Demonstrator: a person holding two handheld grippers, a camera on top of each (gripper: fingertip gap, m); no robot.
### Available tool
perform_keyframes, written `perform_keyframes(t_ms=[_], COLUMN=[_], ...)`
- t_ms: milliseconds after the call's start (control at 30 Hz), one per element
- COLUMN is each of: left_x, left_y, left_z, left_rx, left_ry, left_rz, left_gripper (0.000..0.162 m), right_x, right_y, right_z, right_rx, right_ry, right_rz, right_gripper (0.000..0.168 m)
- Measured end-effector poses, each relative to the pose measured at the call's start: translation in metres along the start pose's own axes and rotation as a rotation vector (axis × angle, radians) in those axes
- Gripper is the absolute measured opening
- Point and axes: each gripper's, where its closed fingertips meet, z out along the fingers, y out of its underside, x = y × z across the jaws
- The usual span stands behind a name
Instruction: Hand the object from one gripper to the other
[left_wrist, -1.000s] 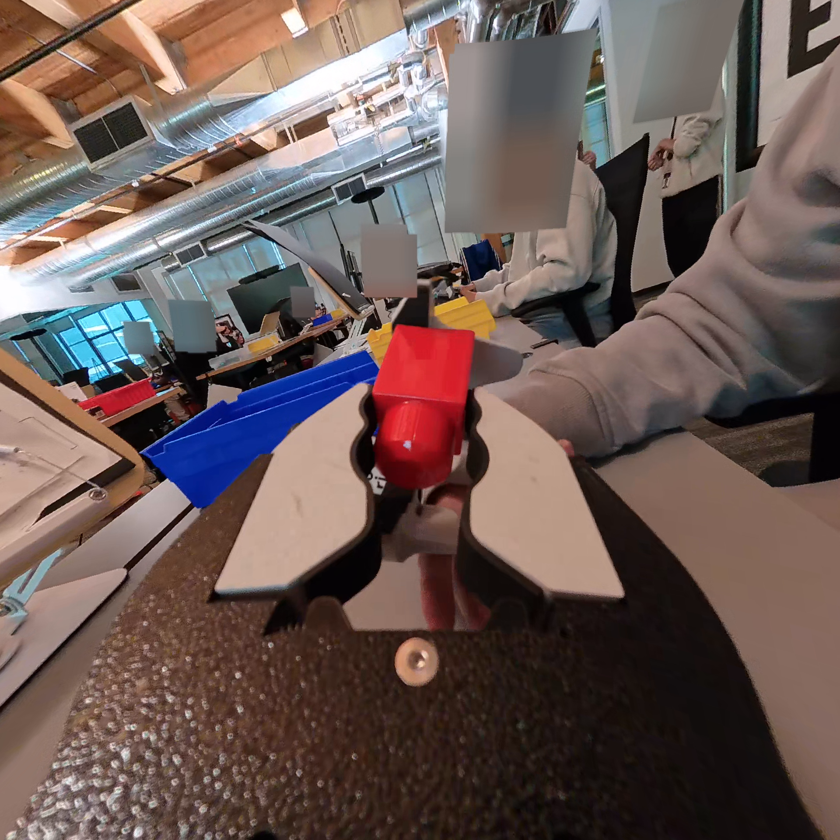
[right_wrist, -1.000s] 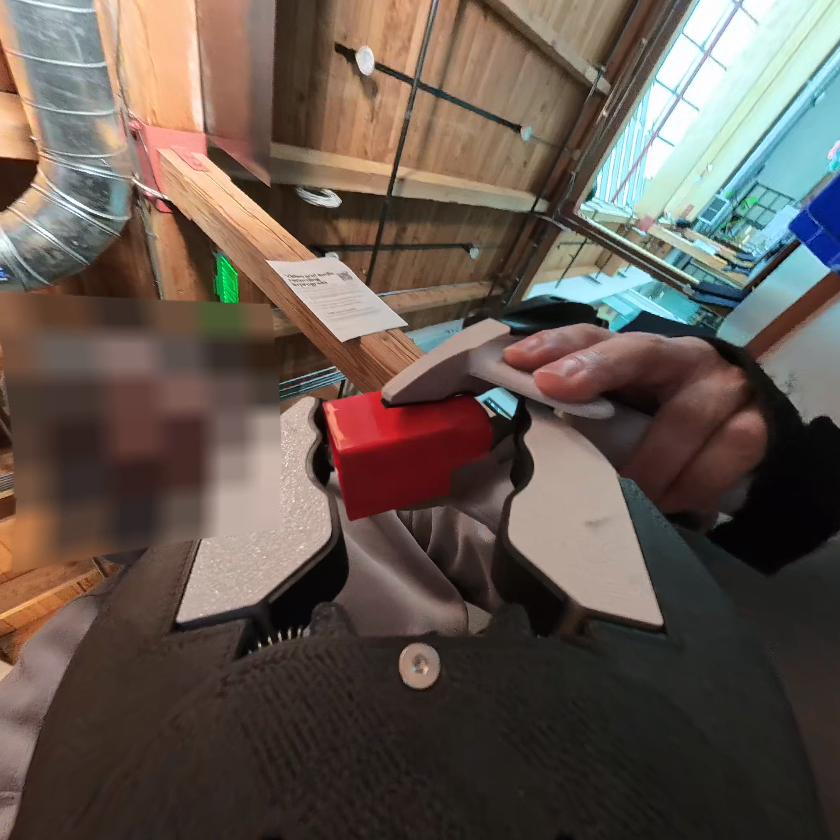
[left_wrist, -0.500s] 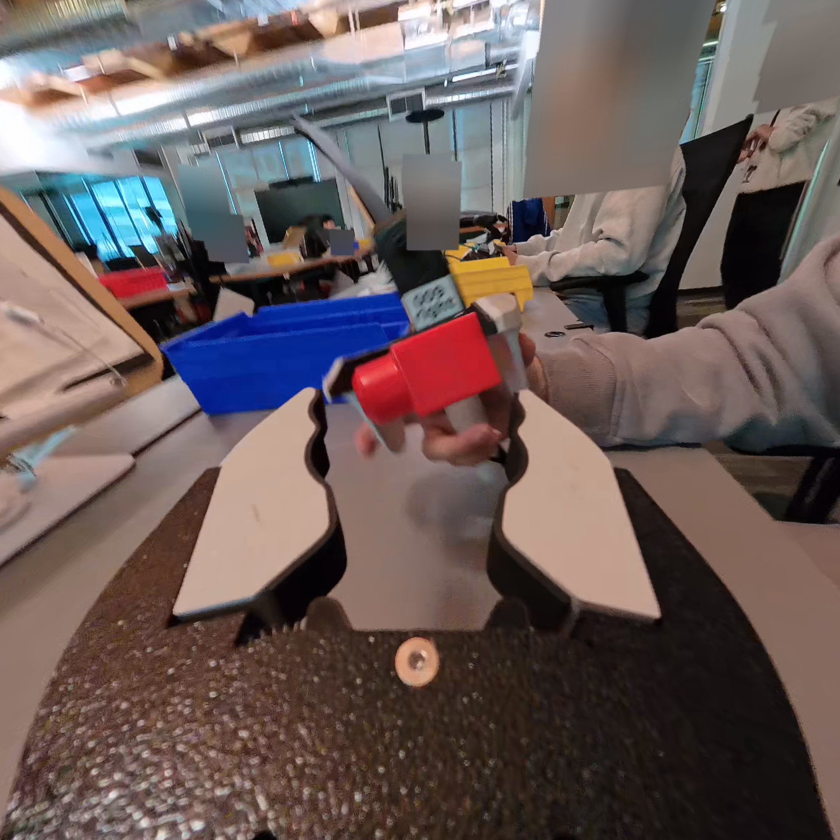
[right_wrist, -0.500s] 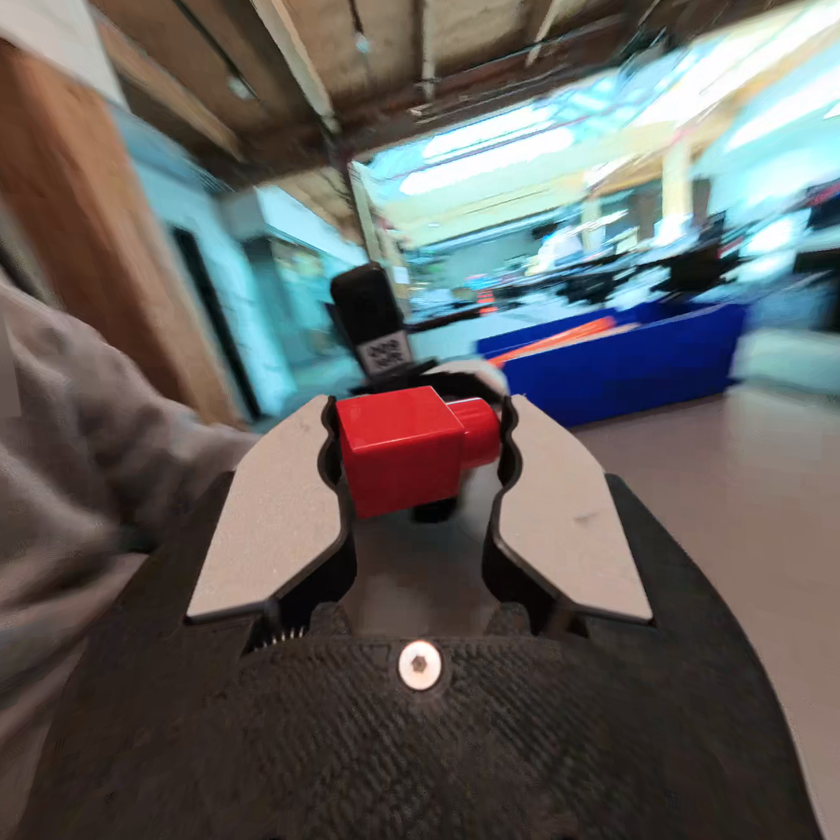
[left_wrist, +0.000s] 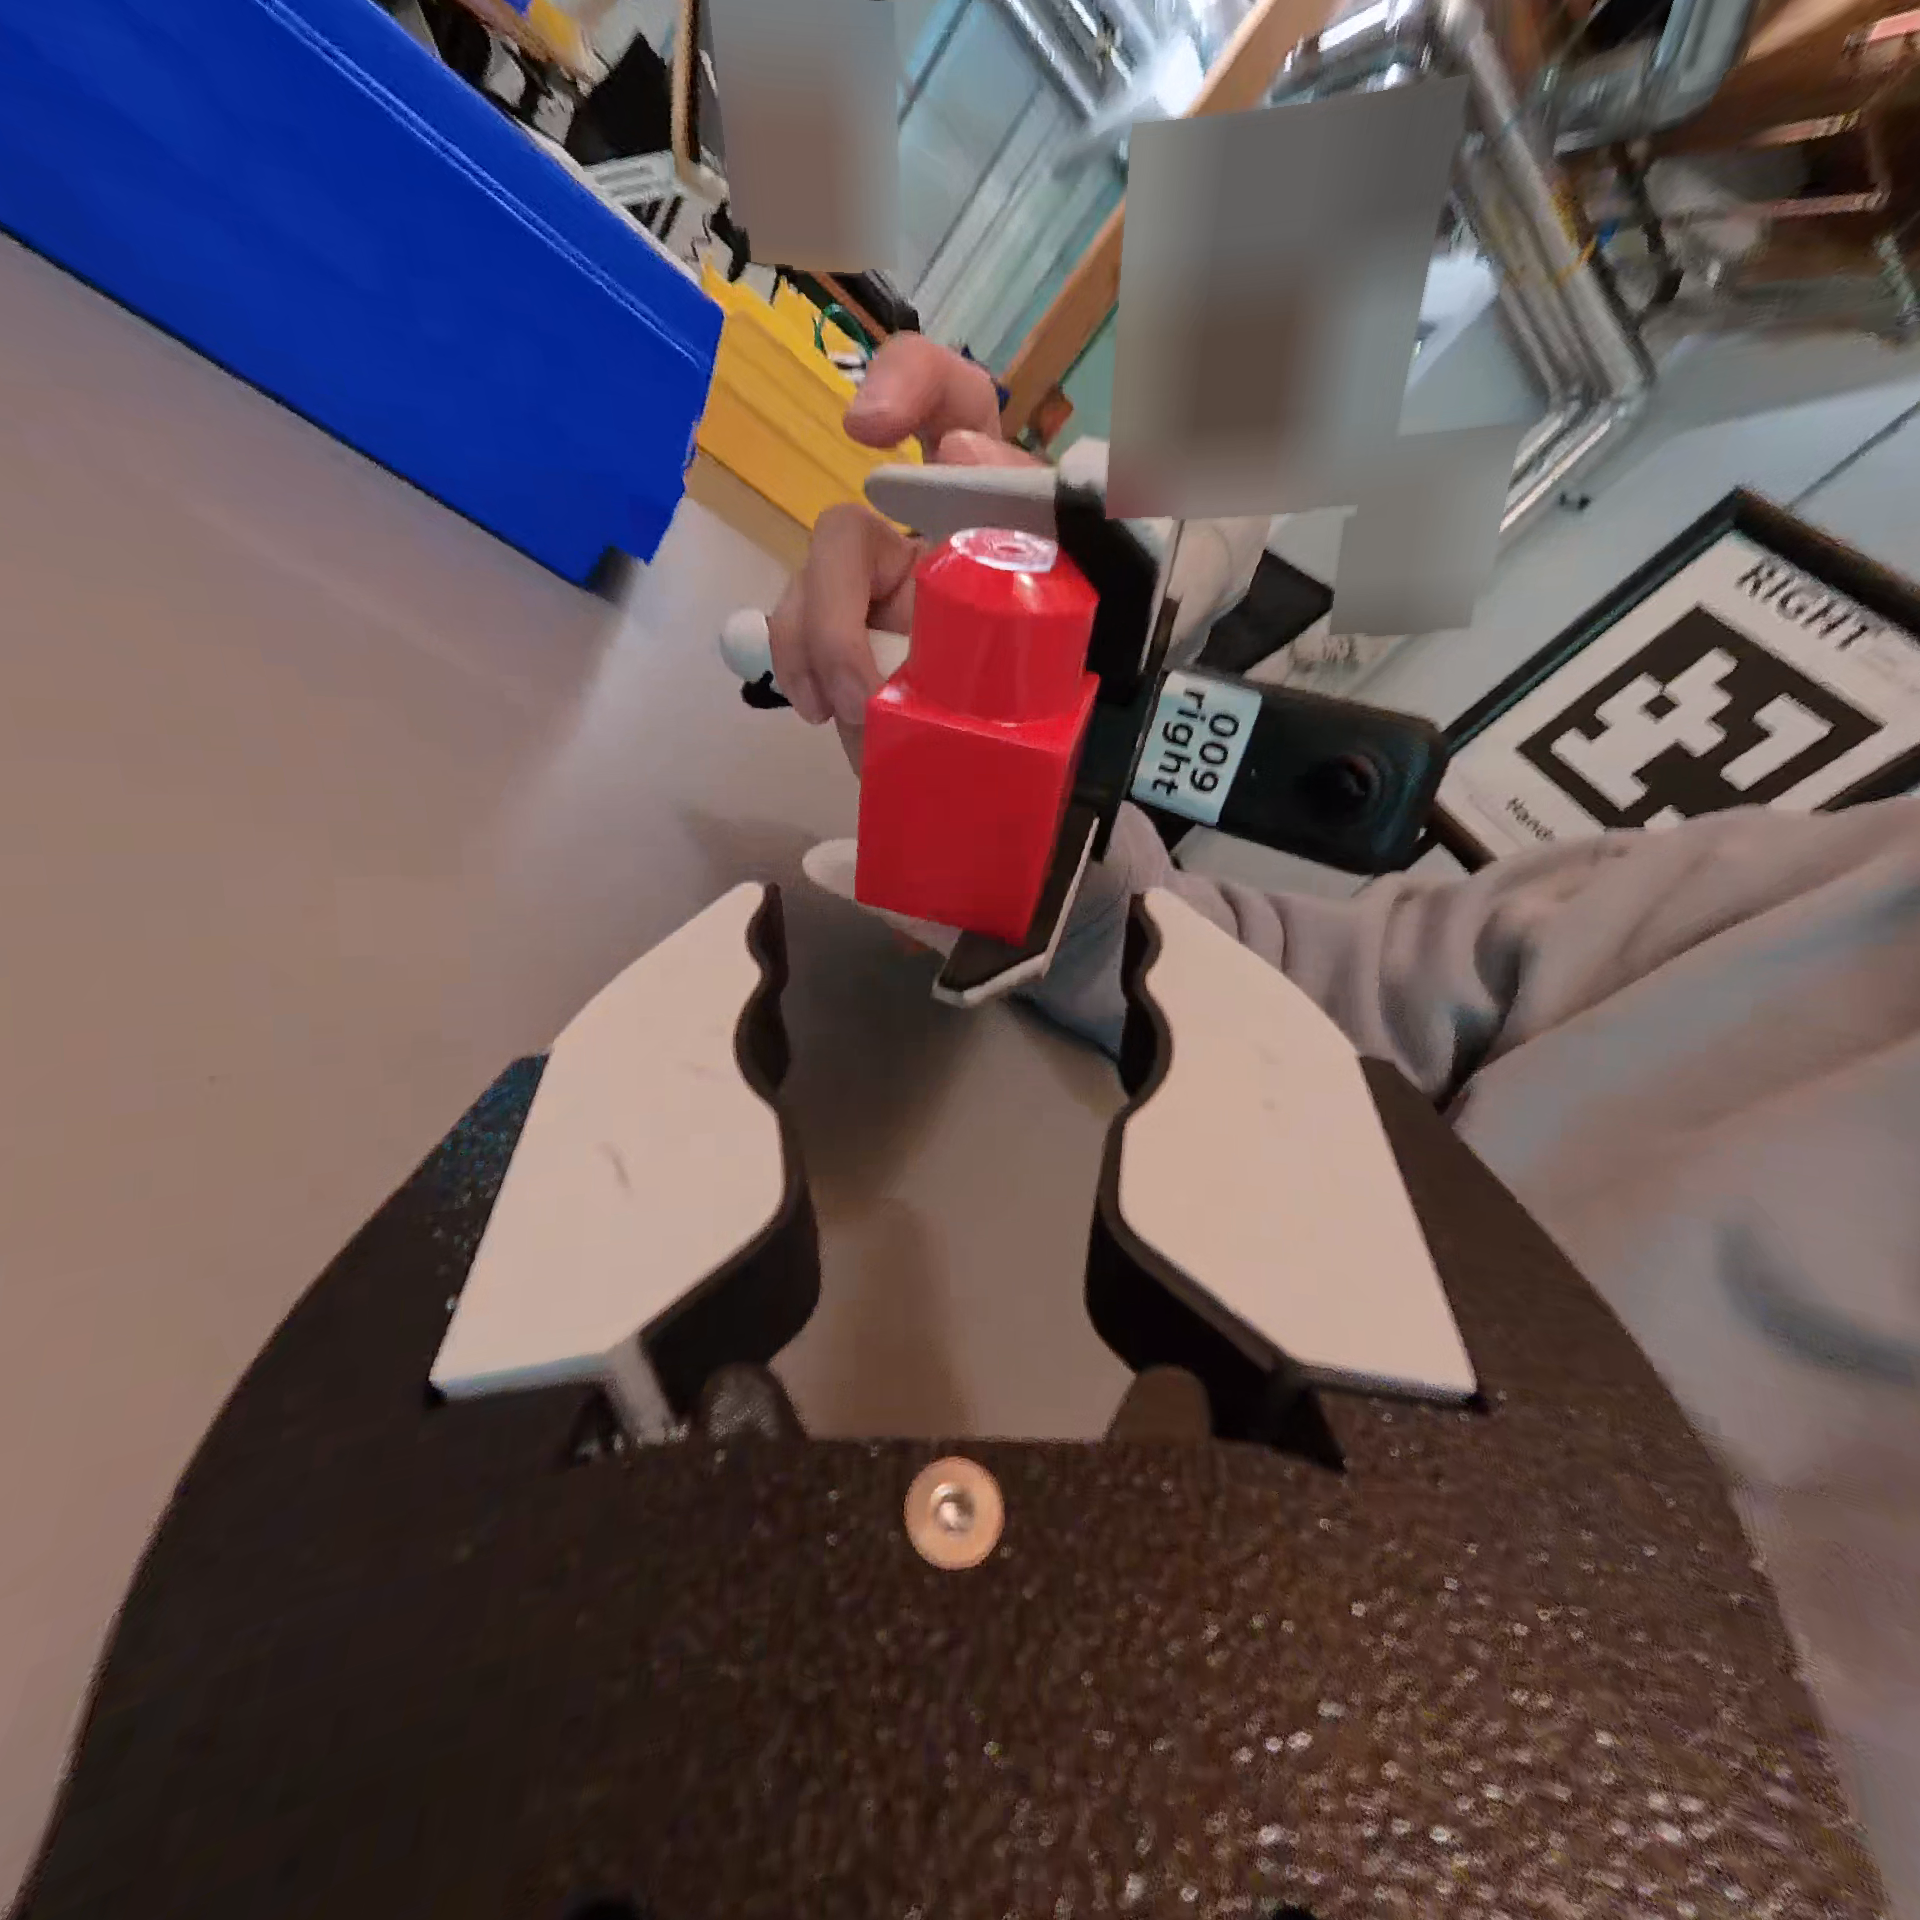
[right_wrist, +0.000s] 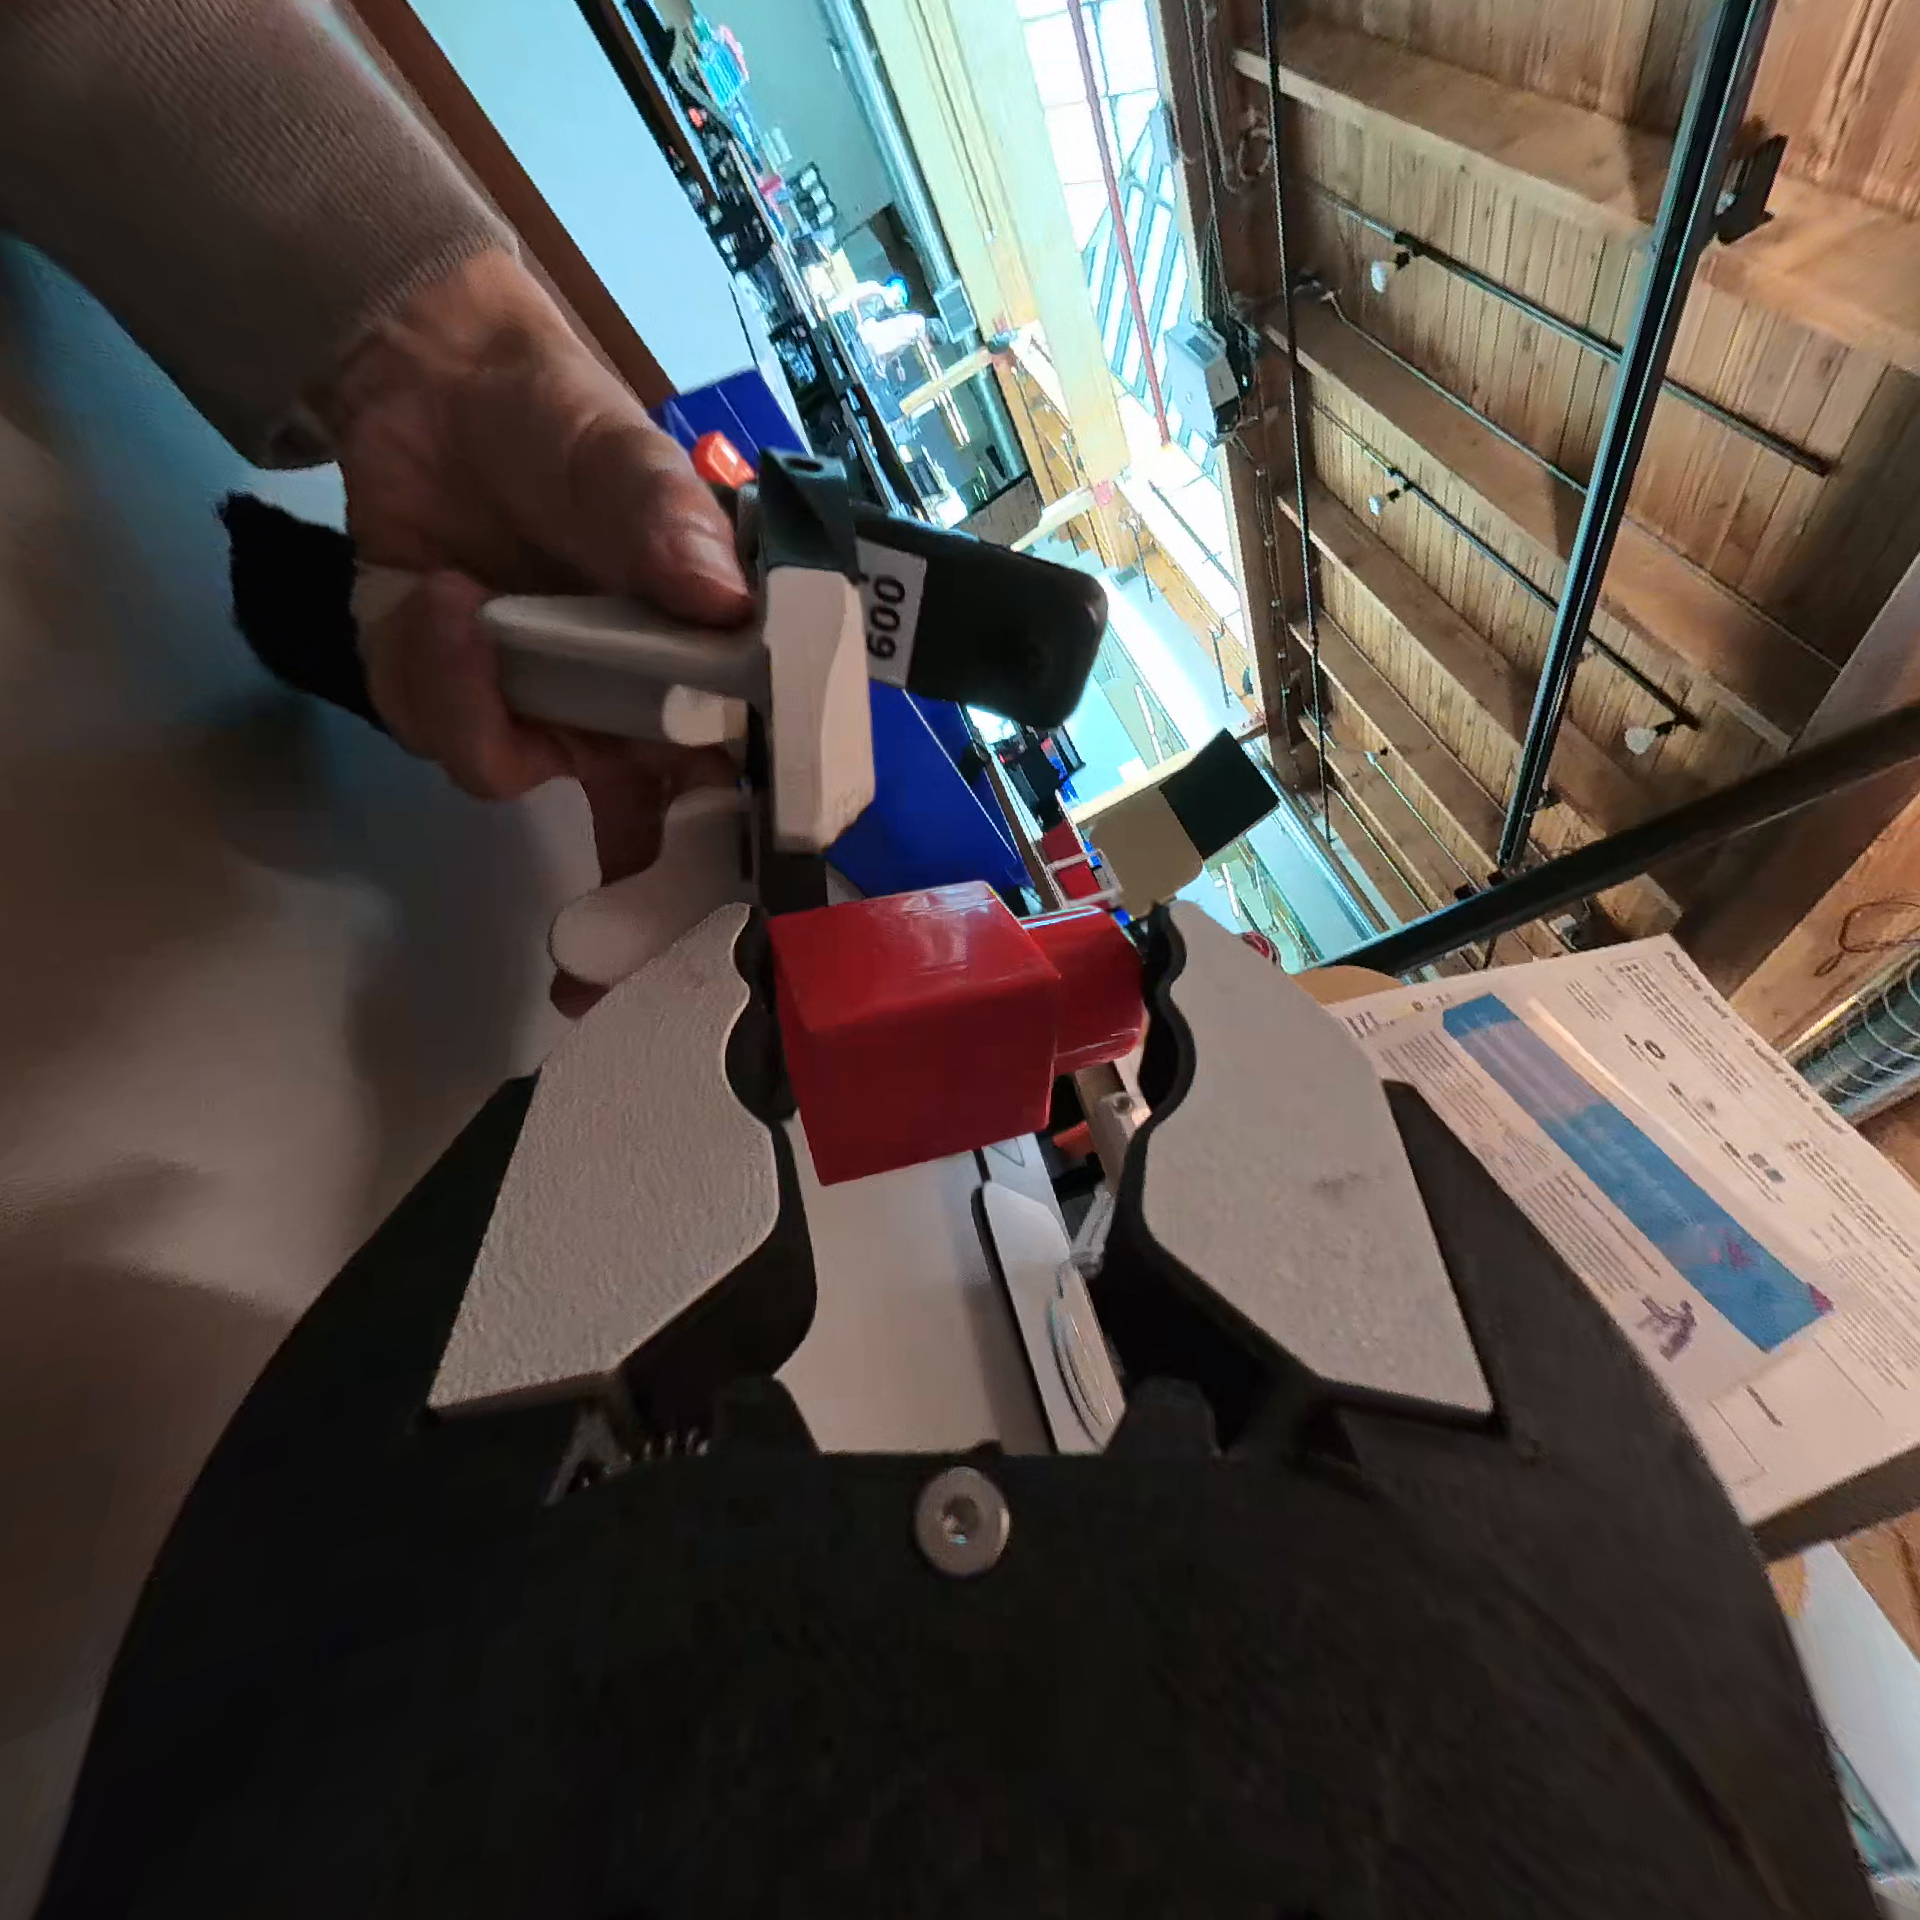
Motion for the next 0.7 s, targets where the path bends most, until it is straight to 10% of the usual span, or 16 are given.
perform_keyframes(t_ms=[333, 433, 600, 700], left_x=[0.002, -0.006, -0.025, -0.029], left_y=[0.007, 0.0, -0.011, -0.005], left_z=[0.009, 0.001, -0.021, -0.022], left_rx=[-0.022, -0.005, -0.022, -0.105], left_ry=[0.005, -0.08, -0.322, -0.385], left_rz=[0.112, 0.203, 0.517, 0.615], left_gripper=[0.037, 0.037, 0.036, 0.036], right_x=[-0.007, -0.007, 0.0, 0.01], right_y=[-0.01, 0.002, 0.005, -0.002], right_z=[0.001, -0.001, 0.003, 0.0], right_rx=[0.064, 0.042, 0.093, 0.187], right_ry=[-0.048, -0.124, -0.291, -0.251], right_rz=[0.134, 0.475, 1.156, 1.196], right_gripper=[0.069, 0.097, 0.088, 0.076])
